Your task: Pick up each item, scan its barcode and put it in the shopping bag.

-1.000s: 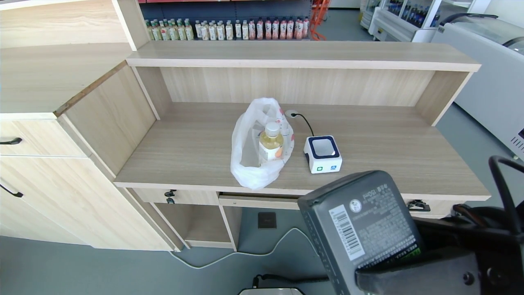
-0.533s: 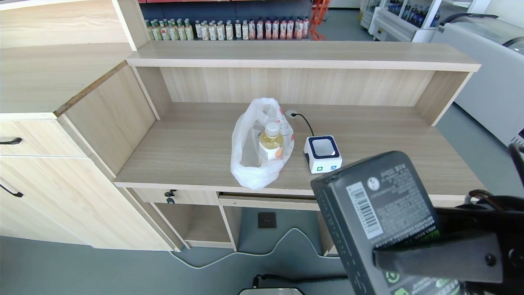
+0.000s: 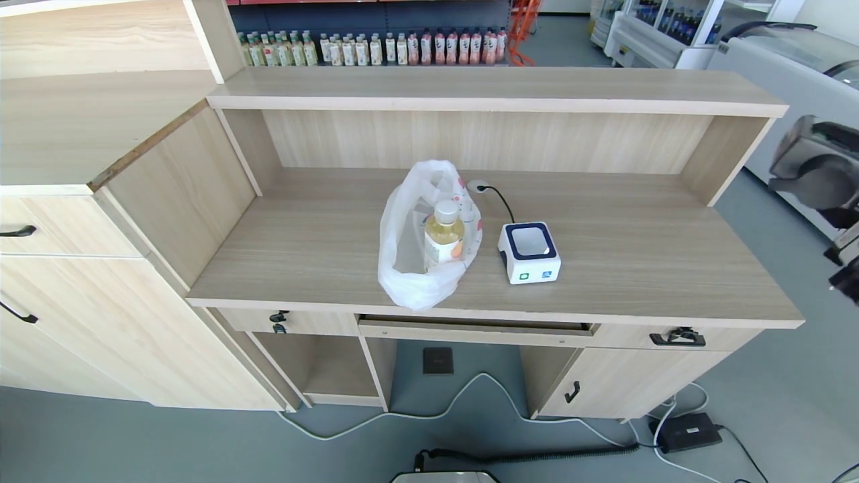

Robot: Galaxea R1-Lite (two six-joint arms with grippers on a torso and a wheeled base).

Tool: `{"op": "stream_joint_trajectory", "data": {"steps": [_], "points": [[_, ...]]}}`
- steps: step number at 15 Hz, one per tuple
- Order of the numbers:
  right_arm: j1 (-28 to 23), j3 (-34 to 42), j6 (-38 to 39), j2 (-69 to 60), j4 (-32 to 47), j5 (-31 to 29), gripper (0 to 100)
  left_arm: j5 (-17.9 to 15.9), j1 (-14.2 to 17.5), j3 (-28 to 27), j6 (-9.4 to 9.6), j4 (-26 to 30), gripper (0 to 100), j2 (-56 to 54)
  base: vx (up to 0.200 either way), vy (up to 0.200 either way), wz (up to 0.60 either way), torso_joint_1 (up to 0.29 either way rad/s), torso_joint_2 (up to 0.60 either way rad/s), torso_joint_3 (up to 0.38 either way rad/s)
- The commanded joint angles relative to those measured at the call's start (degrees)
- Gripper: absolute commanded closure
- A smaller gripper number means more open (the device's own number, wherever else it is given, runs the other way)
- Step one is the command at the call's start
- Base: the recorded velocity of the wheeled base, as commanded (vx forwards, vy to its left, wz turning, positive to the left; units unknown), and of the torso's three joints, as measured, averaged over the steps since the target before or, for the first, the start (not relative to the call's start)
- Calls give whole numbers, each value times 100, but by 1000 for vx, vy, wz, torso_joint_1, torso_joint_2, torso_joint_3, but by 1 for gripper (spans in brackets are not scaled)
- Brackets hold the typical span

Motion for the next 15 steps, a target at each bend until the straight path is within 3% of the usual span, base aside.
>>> {"op": "stream_joint_trajectory", "data": {"steps": [1, 3, 7, 9, 11, 13, 15], "points": [[-1680, 274, 2310, 218, -209, -893, 100, 1, 0, -2, -1, -1, 0, -2, 0, 0, 0, 0, 0, 0], [-1935, 371, 3171, 456, -15, -1087, 100, 1, 0, -2, -1, -1, 0, -2, 0, 0, 0, 0, 0, 0], [-2533, 353, 3497, 623, 547, -1122, 100, 1, 0, -2, -1, -1, 0, -2, 0, 0, 0, 0, 0, 0], [-2533, 248, 3804, 632, 951, -1095, 100, 1, 0, -2, -1, -1, 0, -2, 0, 0, 0, 0, 0, 0], [-2392, 54, 3839, 675, 1277, -1095, 100, 1, 0, -2, -1, -1, 0, -2, 0, 0, 600, 0, 7, -2], [-1786, -570, 4349, 966, 1444, -1166, 100, 1, 0, -2, -1, -1, 0, -2, 0, 0, 600, 0, 2, 2], [-1136, -1492, 4885, 1458, 1514, -1851, 100, 1, 0, -2, -1, -1, 0, -2, 0, 0, 600, 2, 5, 2]]}}
